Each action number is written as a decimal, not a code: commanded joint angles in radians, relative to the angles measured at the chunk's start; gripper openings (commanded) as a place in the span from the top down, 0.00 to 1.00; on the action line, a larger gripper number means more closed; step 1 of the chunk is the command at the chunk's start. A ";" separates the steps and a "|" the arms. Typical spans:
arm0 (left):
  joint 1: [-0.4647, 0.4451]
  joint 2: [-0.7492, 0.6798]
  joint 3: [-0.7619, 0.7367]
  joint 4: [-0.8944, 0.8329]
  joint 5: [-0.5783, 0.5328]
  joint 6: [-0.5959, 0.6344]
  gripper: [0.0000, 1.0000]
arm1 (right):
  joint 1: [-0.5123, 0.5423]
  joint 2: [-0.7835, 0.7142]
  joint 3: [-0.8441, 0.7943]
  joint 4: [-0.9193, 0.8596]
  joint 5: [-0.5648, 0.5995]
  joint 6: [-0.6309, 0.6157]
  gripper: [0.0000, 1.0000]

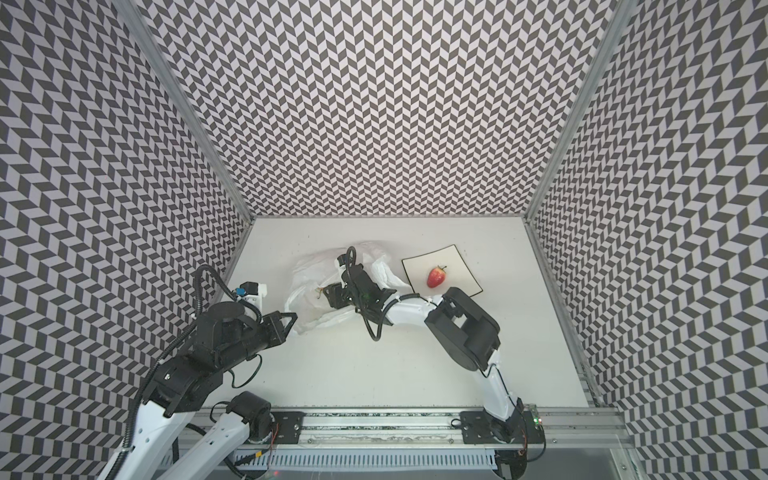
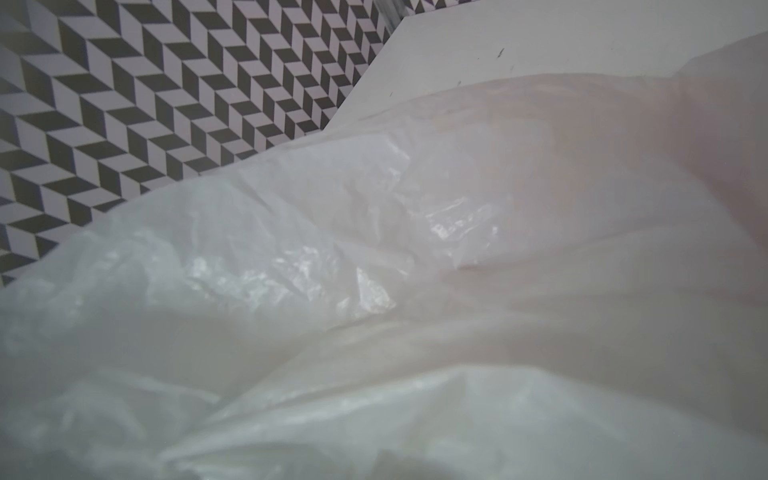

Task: Take the fake fruits out of the plastic bag
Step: 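Reach the right gripper back into the bag mouth held by the left gripper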

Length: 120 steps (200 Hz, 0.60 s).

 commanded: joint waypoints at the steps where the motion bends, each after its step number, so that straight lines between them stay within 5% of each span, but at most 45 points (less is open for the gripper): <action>1: -0.002 0.012 0.031 -0.078 0.009 -0.022 1.00 | 0.002 0.042 0.011 0.030 0.112 0.143 0.38; 120: -0.002 0.076 0.008 -0.047 0.138 0.007 1.00 | 0.031 0.273 0.324 -0.020 0.171 0.156 0.26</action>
